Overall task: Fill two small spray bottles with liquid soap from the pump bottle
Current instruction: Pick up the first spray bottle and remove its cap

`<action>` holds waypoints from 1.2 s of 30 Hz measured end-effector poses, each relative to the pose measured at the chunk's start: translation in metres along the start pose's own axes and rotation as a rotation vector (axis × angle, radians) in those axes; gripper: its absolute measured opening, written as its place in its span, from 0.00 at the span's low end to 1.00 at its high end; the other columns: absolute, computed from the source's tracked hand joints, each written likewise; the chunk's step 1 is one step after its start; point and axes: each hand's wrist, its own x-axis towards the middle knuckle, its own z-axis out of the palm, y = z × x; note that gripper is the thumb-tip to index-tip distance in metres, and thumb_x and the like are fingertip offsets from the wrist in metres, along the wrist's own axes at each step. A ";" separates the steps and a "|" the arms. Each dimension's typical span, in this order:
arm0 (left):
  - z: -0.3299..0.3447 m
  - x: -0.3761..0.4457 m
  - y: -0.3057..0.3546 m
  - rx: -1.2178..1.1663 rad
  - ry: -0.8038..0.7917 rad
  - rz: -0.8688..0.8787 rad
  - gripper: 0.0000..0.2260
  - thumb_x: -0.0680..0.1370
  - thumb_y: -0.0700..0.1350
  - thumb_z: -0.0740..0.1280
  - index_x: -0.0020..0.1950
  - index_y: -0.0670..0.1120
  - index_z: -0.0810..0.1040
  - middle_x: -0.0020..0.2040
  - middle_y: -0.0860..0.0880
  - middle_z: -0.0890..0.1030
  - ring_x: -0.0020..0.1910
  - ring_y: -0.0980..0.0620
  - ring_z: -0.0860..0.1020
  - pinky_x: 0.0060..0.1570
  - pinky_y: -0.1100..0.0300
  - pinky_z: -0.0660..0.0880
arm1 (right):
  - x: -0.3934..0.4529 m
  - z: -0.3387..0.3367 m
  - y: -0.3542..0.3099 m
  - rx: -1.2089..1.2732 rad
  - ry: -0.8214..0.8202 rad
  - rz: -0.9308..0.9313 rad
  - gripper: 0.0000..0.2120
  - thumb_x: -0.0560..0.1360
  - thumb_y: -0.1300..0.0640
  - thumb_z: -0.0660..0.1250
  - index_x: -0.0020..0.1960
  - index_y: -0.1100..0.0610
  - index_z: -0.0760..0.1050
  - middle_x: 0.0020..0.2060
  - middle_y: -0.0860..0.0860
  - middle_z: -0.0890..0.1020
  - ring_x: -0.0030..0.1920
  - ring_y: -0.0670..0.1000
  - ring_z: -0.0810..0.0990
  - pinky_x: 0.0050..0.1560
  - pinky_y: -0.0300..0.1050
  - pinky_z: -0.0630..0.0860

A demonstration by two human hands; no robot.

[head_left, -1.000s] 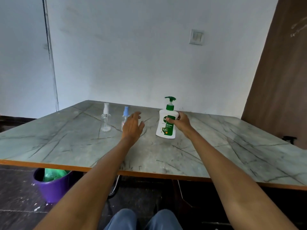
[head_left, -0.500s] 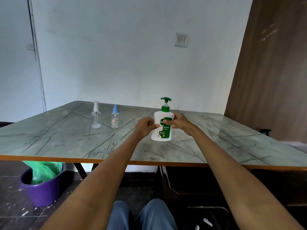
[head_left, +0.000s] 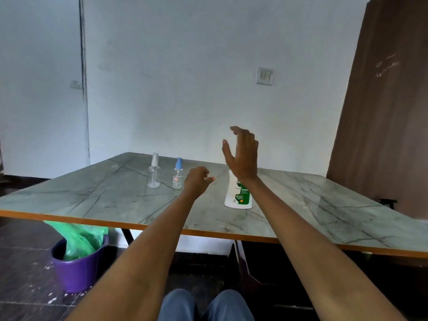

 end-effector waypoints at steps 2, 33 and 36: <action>-0.016 -0.003 -0.018 0.073 0.065 -0.024 0.14 0.76 0.43 0.66 0.59 0.39 0.76 0.59 0.41 0.78 0.57 0.44 0.76 0.55 0.56 0.71 | -0.001 0.017 -0.018 0.002 -0.057 -0.149 0.15 0.74 0.54 0.60 0.56 0.60 0.75 0.50 0.55 0.80 0.50 0.52 0.74 0.49 0.43 0.68; -0.088 0.047 -0.148 -0.036 0.194 -0.126 0.17 0.66 0.42 0.77 0.50 0.35 0.78 0.42 0.42 0.80 0.42 0.48 0.77 0.43 0.59 0.72 | -0.021 0.191 -0.111 0.420 -0.683 0.393 0.14 0.76 0.59 0.66 0.60 0.63 0.71 0.52 0.60 0.80 0.53 0.57 0.79 0.48 0.44 0.74; -0.084 0.039 -0.126 -0.064 0.143 -0.076 0.18 0.67 0.43 0.77 0.52 0.37 0.79 0.44 0.45 0.80 0.41 0.51 0.75 0.42 0.62 0.70 | -0.011 0.164 -0.094 0.433 -0.654 0.406 0.13 0.71 0.58 0.71 0.53 0.62 0.76 0.43 0.55 0.81 0.43 0.54 0.79 0.41 0.42 0.72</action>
